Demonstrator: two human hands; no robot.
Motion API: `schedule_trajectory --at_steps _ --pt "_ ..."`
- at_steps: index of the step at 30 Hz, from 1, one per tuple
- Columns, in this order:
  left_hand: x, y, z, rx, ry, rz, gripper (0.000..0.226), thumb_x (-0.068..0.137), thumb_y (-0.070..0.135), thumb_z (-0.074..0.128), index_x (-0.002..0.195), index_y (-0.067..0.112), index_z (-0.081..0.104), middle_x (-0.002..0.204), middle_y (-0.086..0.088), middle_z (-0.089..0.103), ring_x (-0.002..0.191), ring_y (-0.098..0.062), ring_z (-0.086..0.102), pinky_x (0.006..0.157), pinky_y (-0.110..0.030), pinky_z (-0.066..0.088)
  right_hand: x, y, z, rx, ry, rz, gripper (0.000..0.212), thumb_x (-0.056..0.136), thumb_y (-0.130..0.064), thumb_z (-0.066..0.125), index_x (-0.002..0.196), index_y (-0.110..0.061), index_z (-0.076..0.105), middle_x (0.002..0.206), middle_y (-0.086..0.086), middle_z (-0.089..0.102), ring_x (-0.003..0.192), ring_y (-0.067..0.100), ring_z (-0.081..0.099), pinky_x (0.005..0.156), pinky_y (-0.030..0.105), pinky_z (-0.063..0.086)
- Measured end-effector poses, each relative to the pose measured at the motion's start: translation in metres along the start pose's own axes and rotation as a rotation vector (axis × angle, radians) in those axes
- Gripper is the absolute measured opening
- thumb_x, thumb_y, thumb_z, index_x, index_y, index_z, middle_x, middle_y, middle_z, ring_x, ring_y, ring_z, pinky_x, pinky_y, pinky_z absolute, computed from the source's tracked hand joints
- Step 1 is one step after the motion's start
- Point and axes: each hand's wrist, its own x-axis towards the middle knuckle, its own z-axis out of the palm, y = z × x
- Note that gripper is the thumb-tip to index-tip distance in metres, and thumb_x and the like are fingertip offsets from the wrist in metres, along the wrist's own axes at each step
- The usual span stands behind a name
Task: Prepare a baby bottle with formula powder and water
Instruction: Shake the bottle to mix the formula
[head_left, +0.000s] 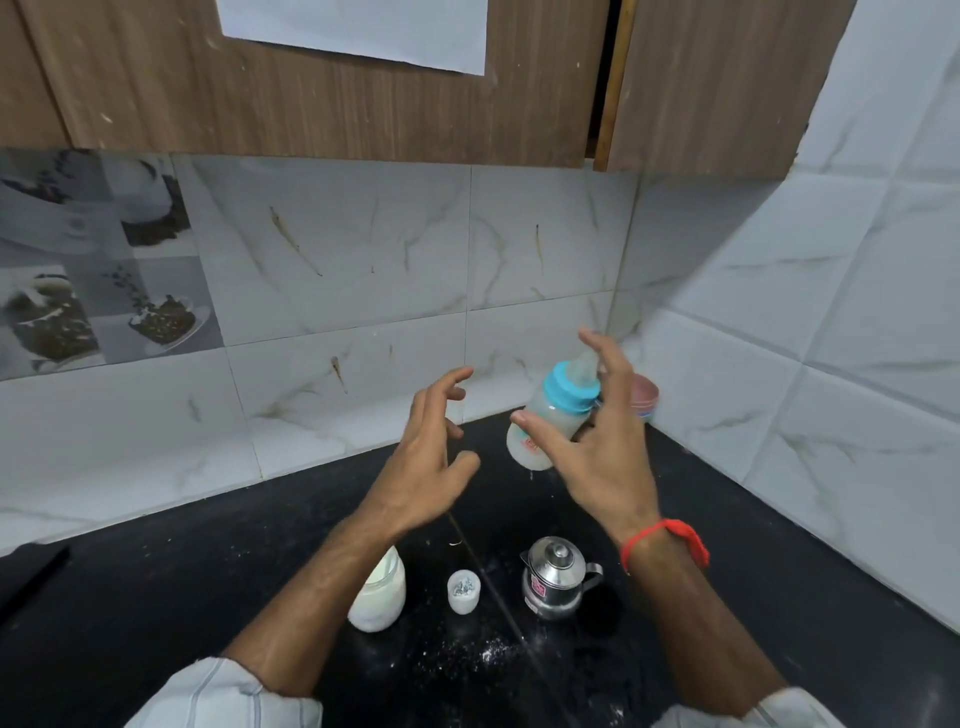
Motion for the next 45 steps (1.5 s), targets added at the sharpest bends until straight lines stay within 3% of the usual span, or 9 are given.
schedule_trajectory --at_steps 5,11,14,18,23,27,33,37,45 --pt "0.000 -0.008 0.004 0.072 0.038 0.015 0.074 0.092 0.005 0.054 0.147 0.050 0.035 0.143 0.014 0.034 0.115 -0.010 0.054 0.090 -0.038 0.054 0.003 -0.004 0.007 0.086 0.228 -0.131 0.091 0.082 -0.042 0.090 0.149 -0.051 0.029 0.144 0.007 0.055 0.125 0.034 0.062 0.107 0.057 0.051" --pt "0.001 -0.006 0.007 0.023 0.115 0.006 0.070 0.094 0.000 0.055 0.141 0.051 0.045 0.137 0.017 0.042 0.099 -0.005 0.061 0.075 -0.019 0.044 0.008 -0.006 0.013 -0.047 0.006 -0.127 0.088 0.083 -0.031 0.088 0.150 -0.044 0.033 0.137 -0.034 0.048 0.122 -0.006 0.055 0.105 0.017 0.046" --pt "0.001 -0.004 0.006 -0.002 0.130 0.022 0.068 0.096 -0.001 0.055 0.138 0.051 0.047 0.137 0.014 0.044 0.098 -0.004 0.062 0.072 -0.010 0.044 0.009 -0.008 0.015 0.063 0.221 -0.173 0.091 0.084 -0.029 0.090 0.151 -0.043 0.031 0.151 -0.011 0.045 0.134 0.023 0.056 0.113 0.047 0.049" --pt "0.001 -0.001 0.008 -0.033 0.128 0.011 0.063 0.098 -0.003 0.056 0.139 0.045 0.050 0.137 0.010 0.046 0.095 -0.004 0.061 0.074 -0.007 0.044 0.007 -0.004 0.019 -0.028 -0.111 -0.035 0.090 0.083 -0.031 0.089 0.145 -0.056 0.030 0.122 -0.017 0.057 0.107 0.007 0.064 0.092 0.025 0.054" --pt "-0.001 -0.004 0.010 -0.035 0.134 0.029 0.067 0.099 -0.001 0.056 0.130 0.057 0.047 0.137 0.011 0.047 0.094 -0.001 0.060 0.074 -0.006 0.045 0.003 -0.007 0.020 0.048 0.138 -0.143 0.091 0.083 -0.030 0.089 0.151 -0.046 0.029 0.142 -0.014 0.050 0.118 0.013 0.063 0.100 0.033 0.057" --pt "-0.001 -0.005 0.013 -0.040 0.129 0.001 0.059 0.099 0.000 0.056 0.138 0.043 0.052 0.140 0.010 0.048 0.096 -0.001 0.060 0.075 -0.007 0.046 0.002 -0.004 0.022 -0.072 -0.161 -0.029 0.091 0.084 -0.031 0.088 0.145 -0.061 0.027 0.125 -0.027 0.054 0.112 0.000 0.061 0.097 0.018 0.050" --pt "0.001 -0.004 0.010 -0.045 0.150 0.014 0.061 0.100 0.002 0.059 0.132 0.052 0.048 0.138 0.012 0.048 0.094 0.001 0.060 0.074 -0.006 0.045 0.009 -0.006 0.022 0.031 0.136 -0.166 0.093 0.085 -0.028 0.088 0.153 -0.044 0.027 0.151 -0.027 0.041 0.128 0.012 0.058 0.108 0.030 0.052" --pt "0.001 -0.004 0.011 -0.050 0.154 0.013 0.055 0.100 0.004 0.059 0.138 0.044 0.052 0.137 0.012 0.049 0.096 0.003 0.060 0.076 -0.006 0.046 0.013 -0.002 0.019 -0.051 -0.100 -0.021 0.088 0.084 -0.030 0.089 0.147 -0.051 0.031 0.123 -0.025 0.055 0.105 -0.001 0.060 0.092 0.012 0.048" --pt "0.002 0.002 0.010 -0.050 0.161 0.024 0.054 0.101 0.006 0.059 0.134 0.048 0.051 0.137 0.015 0.049 0.096 0.004 0.059 0.079 -0.004 0.045 0.033 -0.015 0.009 -0.124 -0.095 -0.107 0.092 0.085 -0.027 0.088 0.150 -0.043 0.025 0.139 -0.044 0.034 0.120 -0.009 0.052 0.107 0.019 0.048"
